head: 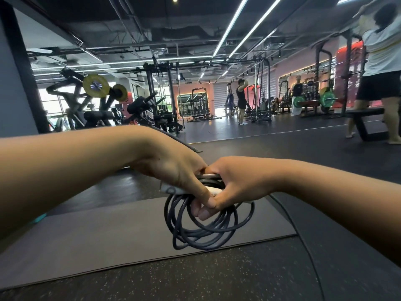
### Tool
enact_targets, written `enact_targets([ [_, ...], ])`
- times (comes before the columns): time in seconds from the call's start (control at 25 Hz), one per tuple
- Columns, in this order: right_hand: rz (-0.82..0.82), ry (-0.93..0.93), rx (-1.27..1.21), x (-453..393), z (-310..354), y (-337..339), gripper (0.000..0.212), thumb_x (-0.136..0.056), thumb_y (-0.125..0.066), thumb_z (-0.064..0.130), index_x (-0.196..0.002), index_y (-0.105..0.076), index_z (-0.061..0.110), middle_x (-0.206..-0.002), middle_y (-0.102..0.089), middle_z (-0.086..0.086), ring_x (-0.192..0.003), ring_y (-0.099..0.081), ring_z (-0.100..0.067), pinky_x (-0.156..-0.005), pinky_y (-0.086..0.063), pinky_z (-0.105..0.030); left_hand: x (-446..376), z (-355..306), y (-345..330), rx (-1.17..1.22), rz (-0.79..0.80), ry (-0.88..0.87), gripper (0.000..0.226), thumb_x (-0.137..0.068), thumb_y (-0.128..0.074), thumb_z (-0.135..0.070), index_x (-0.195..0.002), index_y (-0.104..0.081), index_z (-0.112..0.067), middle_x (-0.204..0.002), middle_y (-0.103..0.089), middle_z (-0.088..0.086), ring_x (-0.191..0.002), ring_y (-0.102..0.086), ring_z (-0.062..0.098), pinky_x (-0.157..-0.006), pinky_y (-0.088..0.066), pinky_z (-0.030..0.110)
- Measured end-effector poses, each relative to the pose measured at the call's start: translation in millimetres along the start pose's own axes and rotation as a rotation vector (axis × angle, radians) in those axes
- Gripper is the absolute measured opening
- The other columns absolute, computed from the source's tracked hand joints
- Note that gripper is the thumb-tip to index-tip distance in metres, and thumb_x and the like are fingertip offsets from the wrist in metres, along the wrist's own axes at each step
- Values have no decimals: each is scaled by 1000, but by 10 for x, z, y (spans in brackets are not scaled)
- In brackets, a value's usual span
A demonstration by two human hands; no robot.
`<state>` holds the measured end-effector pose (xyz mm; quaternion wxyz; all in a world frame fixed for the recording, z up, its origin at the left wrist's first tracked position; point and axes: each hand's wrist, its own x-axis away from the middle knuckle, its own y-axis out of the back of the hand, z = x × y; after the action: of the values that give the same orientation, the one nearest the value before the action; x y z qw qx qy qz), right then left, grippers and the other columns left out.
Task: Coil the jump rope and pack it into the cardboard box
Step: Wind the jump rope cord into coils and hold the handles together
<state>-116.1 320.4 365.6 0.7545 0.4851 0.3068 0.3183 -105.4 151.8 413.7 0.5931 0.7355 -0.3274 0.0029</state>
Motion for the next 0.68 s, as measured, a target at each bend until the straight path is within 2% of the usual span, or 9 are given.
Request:
enact_targets([
  [0.04,-1,-3,-12,21,-8,30,37,-79,-84,42,-110,-74,23,-99,-79,-2,-90,-72,-21,-83,-58,-39,24,16,-9,-33,-39,-1,37,-93,-70,-29,-114,-64,1,-72,-68,-2,-55,-59,2,-58,-45,14],
  [0.12,-5,-22,0,88,-13,91,44,-77,-84,47,-112,-72,23,-104,-75,-4,-92,-69,-22,-85,-57,-45,59,80,-25,-110,-102,9,38,-93,-67,-35,-106,-65,1,-71,-61,-3,-60,-53,9,-62,-42,22],
  [0.16,-9,-42,6,115,-18,133,45,-76,-84,50,-111,-72,25,-105,-73,-3,-90,-68,-17,-82,-56,-44,81,106,-38,-146,-124,22,37,-93,-66,-37,-102,-66,-1,-71,-59,-3,-62,-50,11,-63,-40,26],
  [0.24,-18,-84,-32,137,-28,219,40,-77,-82,51,-110,-74,30,-99,-71,8,-74,-63,1,-67,-51,-24,114,138,-74,-230,-159,51,33,-91,-66,-45,-89,-70,-13,-67,-59,-7,-59,-49,9,-61,-40,27],
  [0.32,-8,-94,-61,128,-59,298,29,-80,-82,44,-103,-78,27,-76,-67,16,-59,-55,3,-57,-42,-14,132,144,-109,-308,-169,64,34,-90,-64,-54,-83,-71,-22,-63,-60,-10,-54,-49,4,-58,-41,21],
  [0.4,16,-101,-62,141,-124,356,18,-83,-82,37,-93,-80,23,-64,-63,14,-57,-52,-1,-59,-46,-21,147,175,-110,-384,-184,69,37,-90,-60,-59,-80,-67,-24,-62,-59,-10,-50,-47,2,-53,-39,16],
  [0.48,44,-143,-74,194,-209,387,13,-85,-80,35,-86,-78,22,-65,-64,10,-58,-55,-7,-58,-48,-25,179,249,-71,-440,-188,90,38,-90,-59,-60,-79,-63,-24,-64,-58,-8,-52,-47,5,-54,-38,18],
  [0.6,10,-233,21,309,-327,495,33,-88,-71,50,-74,-71,20,-56,-63,8,-51,-53,-10,-54,-44,-23,248,451,-3,-536,-171,141,41,-90,-58,-62,-89,-64,-22,-76,-65,1,-62,-50,14,-61,-43,28],
  [0.68,-124,-285,51,412,-432,633,48,-86,-68,57,-66,-63,14,-50,-56,5,-47,-51,-14,-52,-44,-27,315,648,26,-560,-169,190,45,-88,-59,-64,-94,-65,-19,-79,-67,4,-64,-51,15,-64,-46,32],
])
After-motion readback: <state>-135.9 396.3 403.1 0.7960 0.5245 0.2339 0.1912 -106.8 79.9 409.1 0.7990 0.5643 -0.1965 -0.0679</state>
